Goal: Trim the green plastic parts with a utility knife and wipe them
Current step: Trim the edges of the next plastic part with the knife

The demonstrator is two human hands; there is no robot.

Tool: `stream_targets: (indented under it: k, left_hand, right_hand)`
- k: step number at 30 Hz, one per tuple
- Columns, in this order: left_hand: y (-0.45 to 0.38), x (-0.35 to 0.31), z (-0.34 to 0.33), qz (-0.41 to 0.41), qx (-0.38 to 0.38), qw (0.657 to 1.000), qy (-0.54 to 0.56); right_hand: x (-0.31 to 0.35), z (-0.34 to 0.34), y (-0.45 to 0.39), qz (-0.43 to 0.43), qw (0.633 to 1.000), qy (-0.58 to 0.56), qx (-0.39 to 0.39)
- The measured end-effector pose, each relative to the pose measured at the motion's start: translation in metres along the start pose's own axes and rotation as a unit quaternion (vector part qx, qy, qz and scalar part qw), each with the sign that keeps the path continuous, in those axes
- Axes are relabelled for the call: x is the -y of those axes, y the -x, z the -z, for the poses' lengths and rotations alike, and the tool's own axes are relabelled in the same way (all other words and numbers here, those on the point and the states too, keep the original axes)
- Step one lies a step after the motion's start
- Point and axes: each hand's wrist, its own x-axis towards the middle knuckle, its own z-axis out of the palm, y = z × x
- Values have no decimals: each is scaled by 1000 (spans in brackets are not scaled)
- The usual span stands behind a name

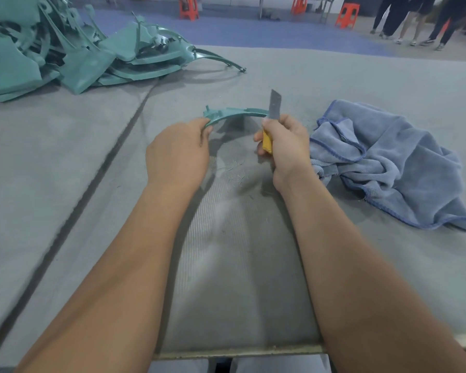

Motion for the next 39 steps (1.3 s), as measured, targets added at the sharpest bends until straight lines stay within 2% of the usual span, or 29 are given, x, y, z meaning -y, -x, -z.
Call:
stream_targets:
  k: [4,8,14,17,18,20,23,26,31,39]
  left_hand:
    - [-3,2,1,22,-10,999,-44]
    - [3,0,0,-9,-20,1000,-8]
    - [5,-1,-1,-14,-24,1000,4]
    - [3,-1,-1,-8,-15,1000,6]
    - [3,-1,-1,-8,-14,1000,6]
    - [2,0,-1,-9,-12,1000,4]
    - [2,0,-2,-6,-10,1000,4]
    - [2,0,-3,-9,-14,1000,9]
    - [3,-1,-3,-7,-15,1000,9]
    - [4,-3,-2,-7,-3,1000,-5]
  right_hand:
    - [-5,-8,4,60,996,64,8]
    - [-15,-15,7,122,968,220,24]
    - [-6,-13,7,-7,996,94,-3]
    - [1,-14,10,-56,996,52,35]
    - [2,-15,12,-54,996,48,56]
    - [0,-19,15,-8,990,113,81]
    - [-2,-24,19,13,982,170,80]
    - [4,-22,20,-66,992,51,90]
    - [7,-23,22,-137,971,-119,155]
    - [6,-23,17,-155,961,-160,162]
